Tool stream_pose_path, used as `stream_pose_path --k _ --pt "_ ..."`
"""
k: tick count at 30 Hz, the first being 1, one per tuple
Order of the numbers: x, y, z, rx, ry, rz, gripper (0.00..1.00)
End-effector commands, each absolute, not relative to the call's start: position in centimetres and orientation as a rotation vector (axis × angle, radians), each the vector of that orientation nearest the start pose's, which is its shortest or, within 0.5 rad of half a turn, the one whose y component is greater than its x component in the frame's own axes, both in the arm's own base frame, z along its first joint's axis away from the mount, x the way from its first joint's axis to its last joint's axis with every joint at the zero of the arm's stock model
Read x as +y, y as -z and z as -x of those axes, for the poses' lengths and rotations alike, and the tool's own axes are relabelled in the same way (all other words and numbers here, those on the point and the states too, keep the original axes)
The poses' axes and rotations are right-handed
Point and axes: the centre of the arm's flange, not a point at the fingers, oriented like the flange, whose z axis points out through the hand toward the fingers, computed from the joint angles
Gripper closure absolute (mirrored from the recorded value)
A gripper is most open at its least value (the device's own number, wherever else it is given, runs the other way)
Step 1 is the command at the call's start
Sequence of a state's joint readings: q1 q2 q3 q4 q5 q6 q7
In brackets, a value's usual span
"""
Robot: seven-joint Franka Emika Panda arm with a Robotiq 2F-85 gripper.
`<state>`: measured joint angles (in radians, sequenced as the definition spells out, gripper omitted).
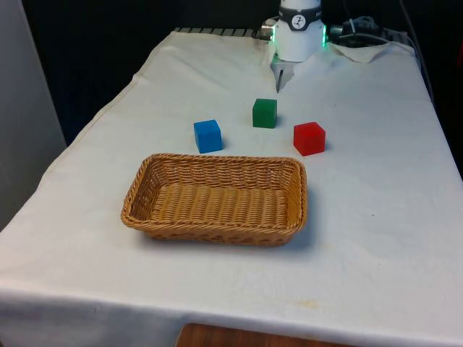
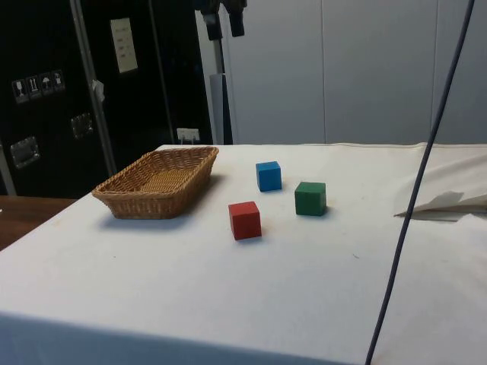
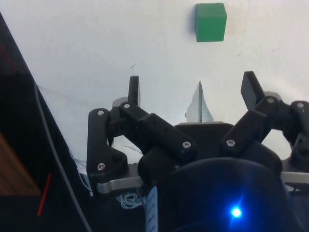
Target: Pick up the blue cube and place it into the basket.
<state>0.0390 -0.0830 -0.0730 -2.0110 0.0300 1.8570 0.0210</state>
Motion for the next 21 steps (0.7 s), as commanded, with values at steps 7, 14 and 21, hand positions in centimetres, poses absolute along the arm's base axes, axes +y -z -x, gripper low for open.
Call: stream_pose_path --k 7,14,21 --pt "-1.8 -47.8 -52.5 0.183 -0.109 3.106 0.00" --pt "-2.0 -47.4 -52.6 0.263 -0.119 3.102 0.00" --pt "-2.1 -47.0 -52.7 0.325 -0.129 3.098 0.00"
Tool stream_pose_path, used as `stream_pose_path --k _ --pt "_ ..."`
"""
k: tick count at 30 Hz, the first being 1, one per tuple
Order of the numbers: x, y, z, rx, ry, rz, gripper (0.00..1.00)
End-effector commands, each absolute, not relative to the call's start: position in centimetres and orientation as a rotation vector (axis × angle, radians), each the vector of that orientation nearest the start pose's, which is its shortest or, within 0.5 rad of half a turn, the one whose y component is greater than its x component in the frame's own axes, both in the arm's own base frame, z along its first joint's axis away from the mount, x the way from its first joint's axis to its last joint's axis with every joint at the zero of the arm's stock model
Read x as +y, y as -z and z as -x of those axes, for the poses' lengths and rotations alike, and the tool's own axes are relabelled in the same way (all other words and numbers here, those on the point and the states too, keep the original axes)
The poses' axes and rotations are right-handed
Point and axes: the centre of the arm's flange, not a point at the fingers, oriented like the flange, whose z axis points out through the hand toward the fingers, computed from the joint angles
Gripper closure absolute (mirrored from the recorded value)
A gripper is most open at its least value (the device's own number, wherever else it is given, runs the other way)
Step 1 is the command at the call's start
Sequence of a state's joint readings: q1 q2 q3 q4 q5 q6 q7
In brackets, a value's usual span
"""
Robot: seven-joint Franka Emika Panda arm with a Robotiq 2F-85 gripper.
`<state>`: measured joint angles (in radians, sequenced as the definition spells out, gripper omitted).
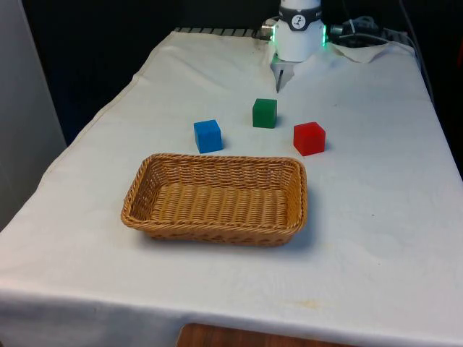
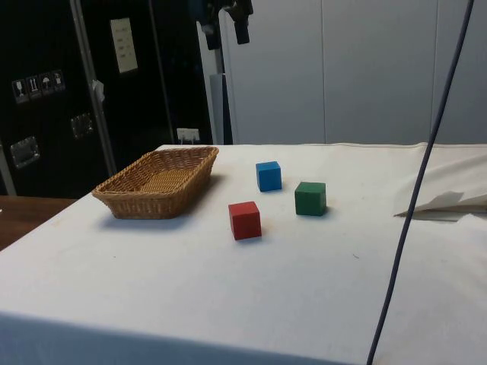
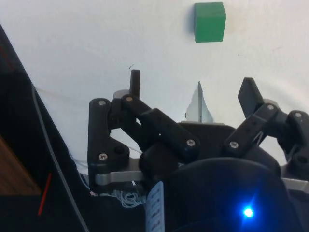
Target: Pick up the blue cube and place it into the basket.
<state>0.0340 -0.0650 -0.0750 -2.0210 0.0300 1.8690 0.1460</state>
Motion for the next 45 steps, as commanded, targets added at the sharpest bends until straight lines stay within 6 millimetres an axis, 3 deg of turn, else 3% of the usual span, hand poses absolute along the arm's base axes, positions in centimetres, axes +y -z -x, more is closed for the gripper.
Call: stream_pose_path --k 1,23,45 --pt "-2.1 -46.9 -52.7 0.335 -0.132 3.098 0.00" --pt "-2.3 -46.1 -52.9 0.544 -0.139 3.092 0.00" --pt "-2.6 -41.7 -53.1 0.796 -0.057 3.092 0.00"
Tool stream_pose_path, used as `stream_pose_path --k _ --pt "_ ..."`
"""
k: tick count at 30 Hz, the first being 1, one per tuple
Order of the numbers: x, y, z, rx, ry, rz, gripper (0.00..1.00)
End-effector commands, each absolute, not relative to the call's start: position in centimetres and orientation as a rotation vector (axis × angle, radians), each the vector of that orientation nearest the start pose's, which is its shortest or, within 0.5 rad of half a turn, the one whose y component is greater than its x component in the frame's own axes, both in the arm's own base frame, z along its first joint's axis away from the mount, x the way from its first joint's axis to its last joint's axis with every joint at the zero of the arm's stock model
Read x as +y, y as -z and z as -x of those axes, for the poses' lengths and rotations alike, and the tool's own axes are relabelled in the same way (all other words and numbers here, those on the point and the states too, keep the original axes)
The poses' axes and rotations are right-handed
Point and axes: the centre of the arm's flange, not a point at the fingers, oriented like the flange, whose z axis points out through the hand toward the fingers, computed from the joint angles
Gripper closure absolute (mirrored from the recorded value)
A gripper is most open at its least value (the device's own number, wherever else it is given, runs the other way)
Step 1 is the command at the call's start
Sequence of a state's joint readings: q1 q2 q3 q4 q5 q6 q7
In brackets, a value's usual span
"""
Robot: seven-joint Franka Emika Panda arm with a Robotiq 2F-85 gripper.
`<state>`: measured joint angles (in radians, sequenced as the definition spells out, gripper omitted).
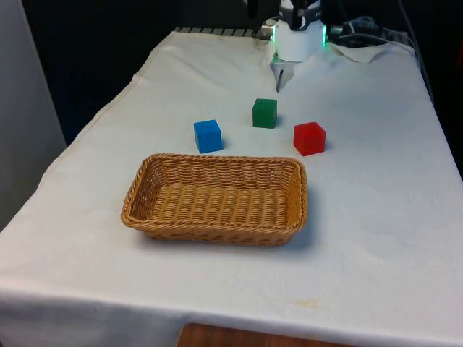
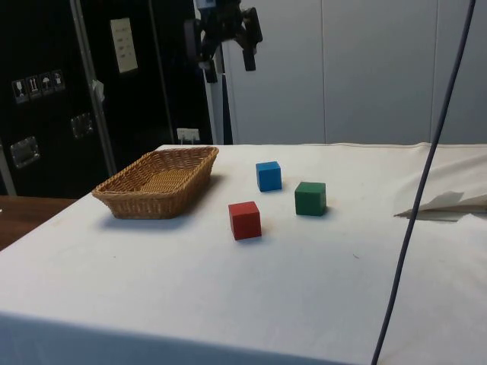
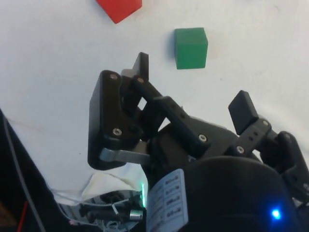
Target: Pick up the blue cube and place it into the basket.
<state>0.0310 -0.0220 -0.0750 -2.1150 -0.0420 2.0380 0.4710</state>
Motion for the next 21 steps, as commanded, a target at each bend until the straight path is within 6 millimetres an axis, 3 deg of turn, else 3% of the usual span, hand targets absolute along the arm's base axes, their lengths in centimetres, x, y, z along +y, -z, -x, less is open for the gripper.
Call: stream_pose_path --k 1,21 --pt "-2.6 -41.6 -53.1 0.805 -0.053 3.091 0.00" --pt "-2.8 -38.3 -53.3 1.024 -0.038 3.054 0.00"
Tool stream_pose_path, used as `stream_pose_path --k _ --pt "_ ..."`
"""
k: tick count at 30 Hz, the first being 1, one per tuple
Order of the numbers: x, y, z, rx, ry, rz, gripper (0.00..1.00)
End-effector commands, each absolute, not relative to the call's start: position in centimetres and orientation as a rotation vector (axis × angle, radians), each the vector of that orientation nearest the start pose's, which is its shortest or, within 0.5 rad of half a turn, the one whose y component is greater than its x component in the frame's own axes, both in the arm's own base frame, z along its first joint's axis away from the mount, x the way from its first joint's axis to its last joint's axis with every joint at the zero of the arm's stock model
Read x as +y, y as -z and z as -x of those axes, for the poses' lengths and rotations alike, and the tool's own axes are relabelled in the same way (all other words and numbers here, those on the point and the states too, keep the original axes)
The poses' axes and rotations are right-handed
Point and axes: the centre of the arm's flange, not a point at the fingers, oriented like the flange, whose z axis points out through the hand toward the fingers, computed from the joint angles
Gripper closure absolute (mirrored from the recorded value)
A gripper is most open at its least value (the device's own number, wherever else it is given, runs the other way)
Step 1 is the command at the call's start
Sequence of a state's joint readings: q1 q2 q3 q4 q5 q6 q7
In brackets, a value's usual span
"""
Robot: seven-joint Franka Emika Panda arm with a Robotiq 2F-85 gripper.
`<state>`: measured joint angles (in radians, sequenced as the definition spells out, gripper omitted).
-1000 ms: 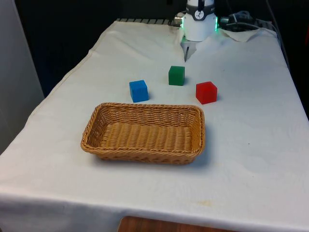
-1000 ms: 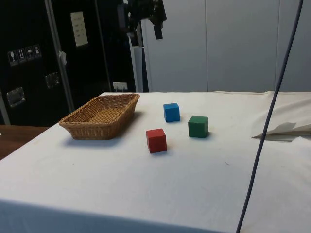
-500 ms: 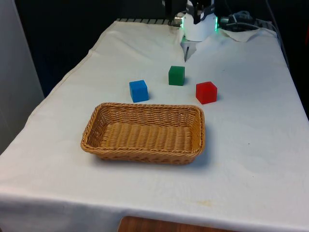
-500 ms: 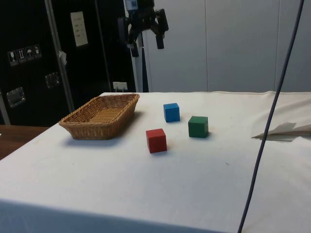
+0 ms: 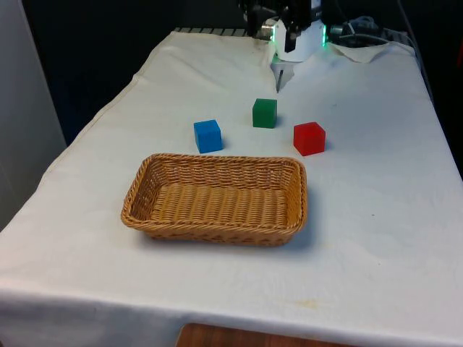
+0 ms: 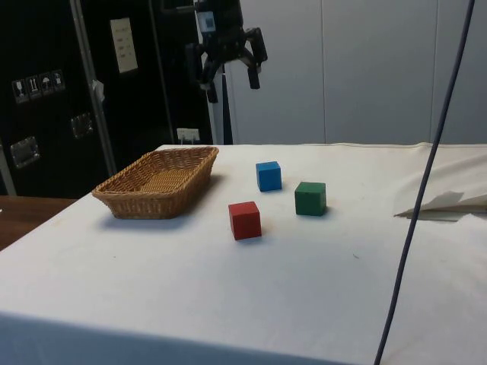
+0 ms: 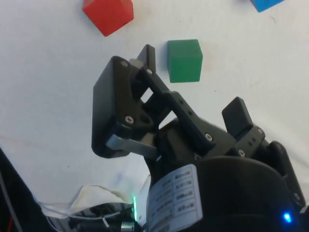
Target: Pick up the blue cube and place it into the basket.
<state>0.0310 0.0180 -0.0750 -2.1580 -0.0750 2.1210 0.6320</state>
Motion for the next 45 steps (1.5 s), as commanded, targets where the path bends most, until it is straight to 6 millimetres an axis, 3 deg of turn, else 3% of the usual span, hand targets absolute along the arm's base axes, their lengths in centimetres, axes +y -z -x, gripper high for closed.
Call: stream_pose_path --k 1,10,25,45 --pt "-2.8 -38.1 -53.3 1.033 -0.039 3.052 0.00" --pt "-3.7 -35.9 -53.5 1.095 -0.012 3.017 0.00" --pt "-4.8 -34.3 -53.6 1.118 0.053 2.951 0.00" --pt "-7.6 -30.5 -53.6 1.234 0.062 2.889 0.00"
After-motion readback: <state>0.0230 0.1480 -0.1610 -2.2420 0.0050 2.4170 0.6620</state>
